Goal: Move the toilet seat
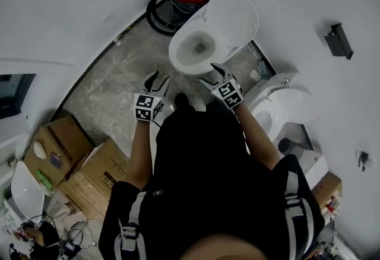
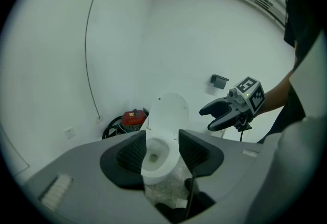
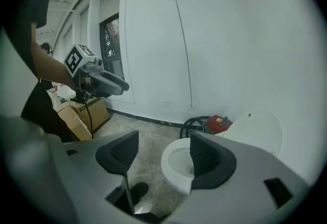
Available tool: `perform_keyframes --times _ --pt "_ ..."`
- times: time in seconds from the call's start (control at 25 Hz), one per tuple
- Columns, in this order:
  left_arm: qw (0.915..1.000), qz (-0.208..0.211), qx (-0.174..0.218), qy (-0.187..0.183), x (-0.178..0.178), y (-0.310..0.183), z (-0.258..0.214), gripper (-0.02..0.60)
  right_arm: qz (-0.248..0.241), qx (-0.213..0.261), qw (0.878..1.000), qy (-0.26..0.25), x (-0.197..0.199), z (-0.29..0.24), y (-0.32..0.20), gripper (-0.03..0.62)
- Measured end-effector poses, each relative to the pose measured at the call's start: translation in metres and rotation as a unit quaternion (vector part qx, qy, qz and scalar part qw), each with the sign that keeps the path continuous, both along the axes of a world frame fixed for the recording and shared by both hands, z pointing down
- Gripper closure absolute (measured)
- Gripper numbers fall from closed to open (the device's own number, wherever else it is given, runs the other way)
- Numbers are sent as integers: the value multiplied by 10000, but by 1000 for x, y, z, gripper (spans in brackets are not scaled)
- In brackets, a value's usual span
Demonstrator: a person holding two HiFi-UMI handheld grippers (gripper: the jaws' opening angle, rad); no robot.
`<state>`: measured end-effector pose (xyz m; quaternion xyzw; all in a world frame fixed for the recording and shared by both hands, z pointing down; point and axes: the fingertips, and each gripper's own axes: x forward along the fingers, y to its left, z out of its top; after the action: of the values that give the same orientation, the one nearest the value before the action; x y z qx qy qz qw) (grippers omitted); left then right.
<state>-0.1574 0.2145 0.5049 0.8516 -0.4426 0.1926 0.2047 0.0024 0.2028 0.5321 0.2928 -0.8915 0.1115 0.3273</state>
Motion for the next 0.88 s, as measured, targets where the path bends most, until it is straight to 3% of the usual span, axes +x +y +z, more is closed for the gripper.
perform_keyframes --times 0.28,0.88 --pt "9999 116 -96 22 -8 0 7 385 45 -40 10000 23 -11 1 3 276" --pt "9997 -161 -182 66 -17 -11 10 393 -433 -262 9987 43 -40 11 -2 276"
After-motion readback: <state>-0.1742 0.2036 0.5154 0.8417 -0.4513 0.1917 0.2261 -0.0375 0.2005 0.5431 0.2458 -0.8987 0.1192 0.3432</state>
